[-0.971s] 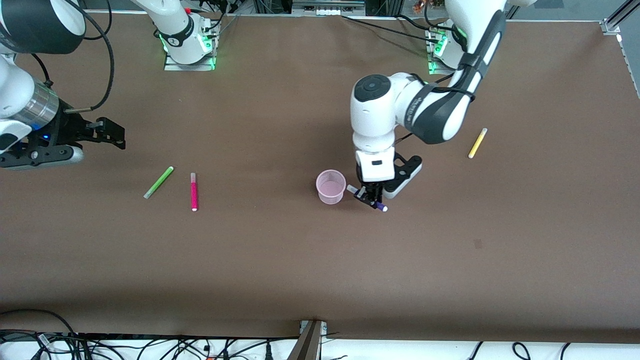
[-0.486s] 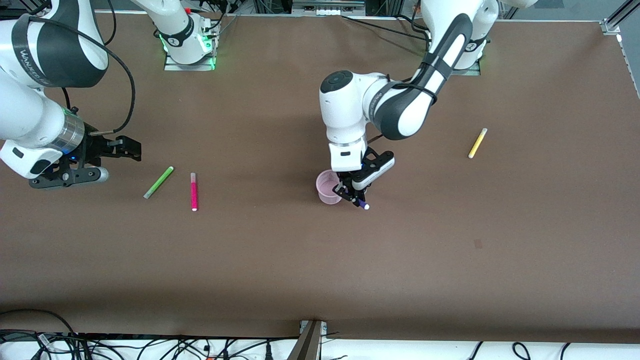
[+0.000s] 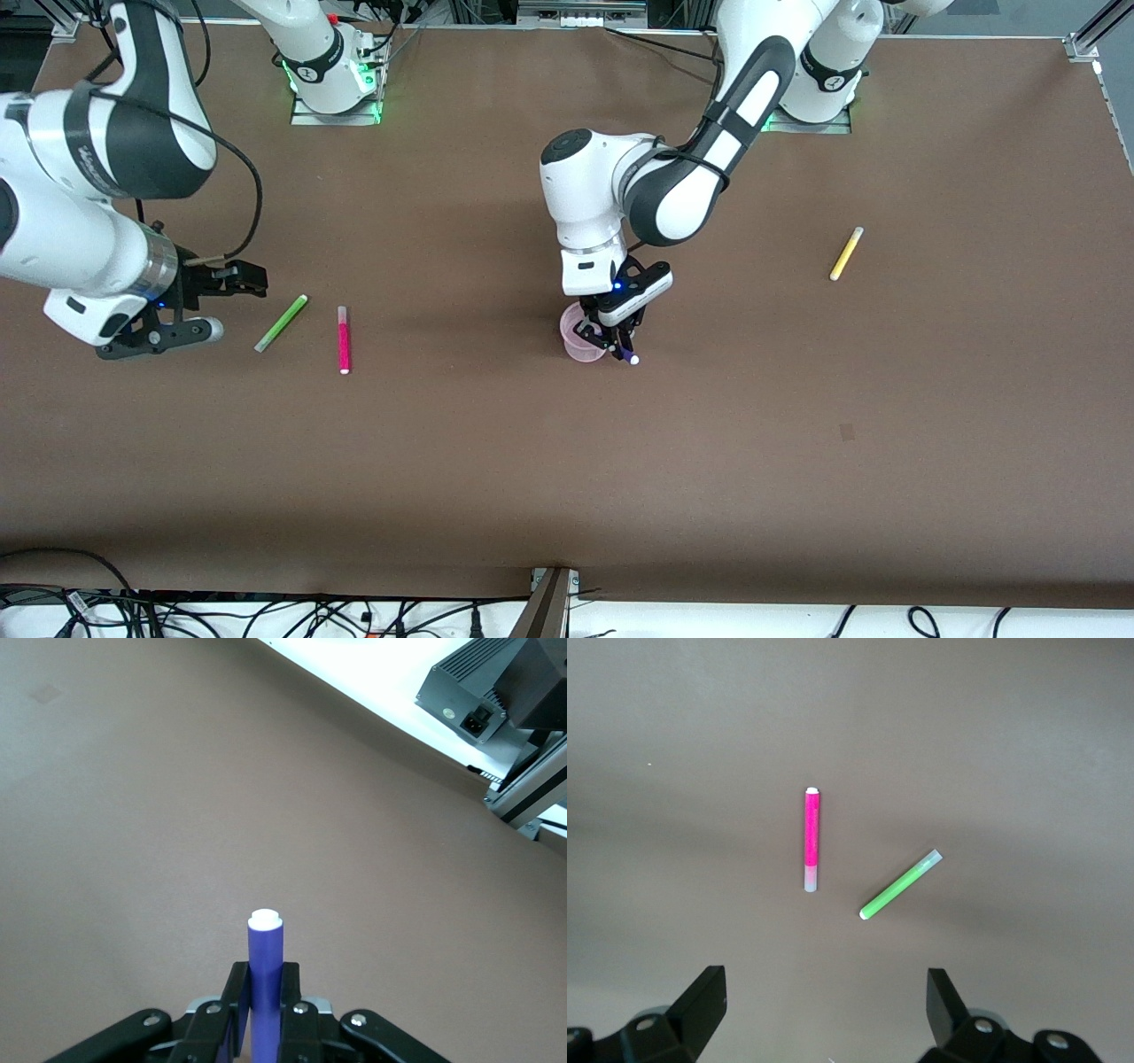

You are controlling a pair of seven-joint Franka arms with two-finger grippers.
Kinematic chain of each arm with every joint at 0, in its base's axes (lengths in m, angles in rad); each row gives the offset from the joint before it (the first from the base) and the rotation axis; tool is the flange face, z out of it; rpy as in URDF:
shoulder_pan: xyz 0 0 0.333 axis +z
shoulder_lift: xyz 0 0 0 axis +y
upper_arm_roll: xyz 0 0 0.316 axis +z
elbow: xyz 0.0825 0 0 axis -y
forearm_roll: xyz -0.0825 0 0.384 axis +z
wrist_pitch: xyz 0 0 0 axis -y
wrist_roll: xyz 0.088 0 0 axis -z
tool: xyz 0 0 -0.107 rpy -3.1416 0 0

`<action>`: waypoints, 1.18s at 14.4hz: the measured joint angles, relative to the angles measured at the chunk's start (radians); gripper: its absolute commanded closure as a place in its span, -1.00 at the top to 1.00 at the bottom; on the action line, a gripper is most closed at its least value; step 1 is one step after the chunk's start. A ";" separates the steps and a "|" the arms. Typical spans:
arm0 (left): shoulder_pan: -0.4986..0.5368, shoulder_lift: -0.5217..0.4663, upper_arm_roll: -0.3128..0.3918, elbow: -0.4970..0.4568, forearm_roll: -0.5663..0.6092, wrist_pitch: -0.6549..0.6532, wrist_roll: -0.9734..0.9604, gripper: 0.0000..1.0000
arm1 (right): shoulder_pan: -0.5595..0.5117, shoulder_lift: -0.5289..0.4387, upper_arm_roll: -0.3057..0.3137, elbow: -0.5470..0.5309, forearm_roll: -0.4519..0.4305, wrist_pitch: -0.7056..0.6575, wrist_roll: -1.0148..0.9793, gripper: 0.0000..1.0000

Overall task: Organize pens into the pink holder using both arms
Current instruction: 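Lower the blue marker into the cup while the right gripper grasps magenta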

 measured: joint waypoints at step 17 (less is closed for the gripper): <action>-0.039 0.019 0.003 0.008 0.033 -0.015 -0.048 1.00 | 0.003 0.220 0.015 -0.277 0.053 0.510 -0.002 0.82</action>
